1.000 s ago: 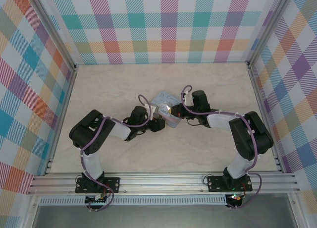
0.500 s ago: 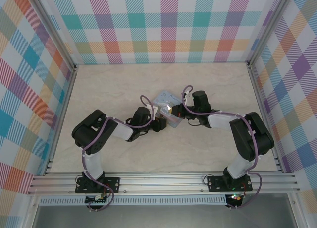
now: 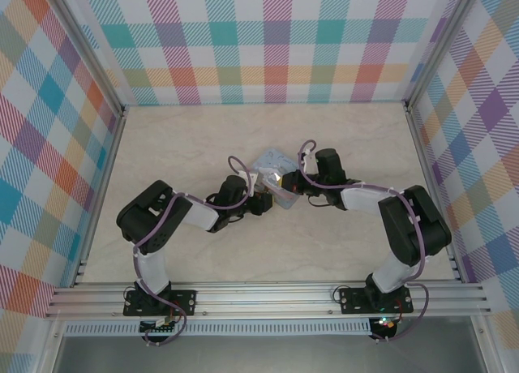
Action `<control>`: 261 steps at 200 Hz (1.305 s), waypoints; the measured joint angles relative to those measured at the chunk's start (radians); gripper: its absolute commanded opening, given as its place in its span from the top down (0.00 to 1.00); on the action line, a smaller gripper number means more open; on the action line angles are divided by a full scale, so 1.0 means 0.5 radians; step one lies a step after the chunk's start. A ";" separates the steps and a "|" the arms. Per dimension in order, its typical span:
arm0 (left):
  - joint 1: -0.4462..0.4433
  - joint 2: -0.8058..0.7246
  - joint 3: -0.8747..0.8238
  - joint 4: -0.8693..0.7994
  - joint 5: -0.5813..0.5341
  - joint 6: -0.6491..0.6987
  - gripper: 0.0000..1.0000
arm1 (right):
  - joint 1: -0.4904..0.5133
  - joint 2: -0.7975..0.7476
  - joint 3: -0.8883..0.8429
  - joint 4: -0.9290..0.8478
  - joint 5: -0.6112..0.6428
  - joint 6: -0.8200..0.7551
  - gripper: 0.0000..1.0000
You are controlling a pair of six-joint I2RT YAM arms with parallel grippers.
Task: Unlock a padlock with a key
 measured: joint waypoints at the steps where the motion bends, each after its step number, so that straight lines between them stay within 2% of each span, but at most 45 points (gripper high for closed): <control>1: 0.000 -0.005 0.000 0.000 -0.001 -0.005 0.76 | 0.000 -0.002 0.000 -0.003 0.000 -0.002 0.97; 66: -0.007 -0.130 -0.005 -0.037 -0.091 -0.481 0.83 | 0.000 -0.358 -0.051 -0.229 0.132 -0.261 0.97; 159: -0.008 -0.204 -0.012 -0.150 -0.088 -1.066 0.89 | 0.047 -0.805 -0.558 -0.369 0.194 -0.659 0.96; 212: -0.025 -0.275 -0.012 -0.157 -0.072 -1.302 0.92 | 0.277 -0.828 -0.613 -0.370 0.378 -0.813 0.97; 261: -0.071 -0.288 -0.013 -0.159 -0.053 -1.422 0.93 | 0.412 -0.636 -0.517 -0.395 0.623 -0.880 0.97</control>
